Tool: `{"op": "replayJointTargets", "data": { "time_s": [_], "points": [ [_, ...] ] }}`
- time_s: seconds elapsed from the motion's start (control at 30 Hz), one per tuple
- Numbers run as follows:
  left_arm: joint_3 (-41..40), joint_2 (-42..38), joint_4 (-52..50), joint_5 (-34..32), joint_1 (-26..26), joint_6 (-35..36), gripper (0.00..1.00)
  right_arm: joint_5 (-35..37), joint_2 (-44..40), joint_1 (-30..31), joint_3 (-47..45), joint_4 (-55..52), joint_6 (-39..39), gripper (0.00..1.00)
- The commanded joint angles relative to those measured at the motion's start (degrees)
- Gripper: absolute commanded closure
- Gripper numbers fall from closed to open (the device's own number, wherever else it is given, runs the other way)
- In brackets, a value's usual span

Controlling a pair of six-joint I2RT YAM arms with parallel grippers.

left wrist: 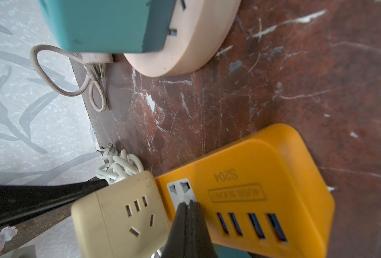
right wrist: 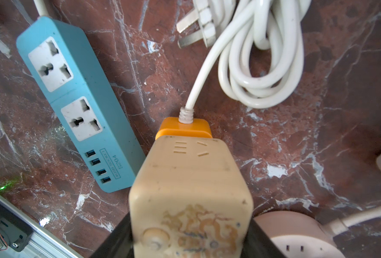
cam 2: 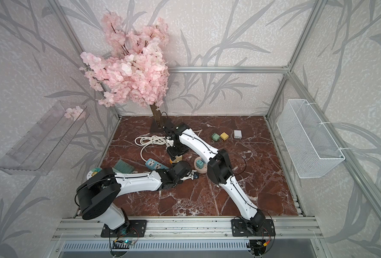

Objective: Pull the plug off the socket
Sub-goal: Remove the plug from the socket.

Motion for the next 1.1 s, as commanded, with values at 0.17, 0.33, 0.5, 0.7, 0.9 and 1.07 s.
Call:
{"op": "replayJointTargets", "data": {
  "time_s": [0.17, 0.33, 0.5, 0.7, 0.9, 1.07],
  "points": [
    [-1.9, 1.7, -13.0, 8.1, 0.3, -3.3, 1.0, -6.6, 0.4, -0.2, 5.3, -4.8, -1.9, 1.0],
    [-2.7, 2.0, -13.0, 8.8, 0.6, -3.6, 1.0, -8.4, -0.2, -0.7, 4.1, -4.1, -1.4, 1.0],
    [-2.6, 1.9, -14.5, 11.4, 1.5, -4.8, 1.0, 1.0, -1.7, 0.2, 4.0, -4.9, -0.4, 1.0],
    [-2.1, 2.3, -16.8, 15.3, 2.7, -5.6, 1.0, 18.6, -2.5, 5.0, 4.6, -7.2, -2.0, 1.0],
    [-2.3, 3.2, -16.8, 15.7, 2.7, -5.5, 1.0, 22.1, 1.5, 5.7, 10.1, -11.6, -2.1, 1.0],
    [-2.7, 3.3, -16.8, 16.2, 2.7, -5.5, 1.0, 11.0, 0.5, 3.3, 10.3, -9.3, -1.5, 1.0]
  ]
}}
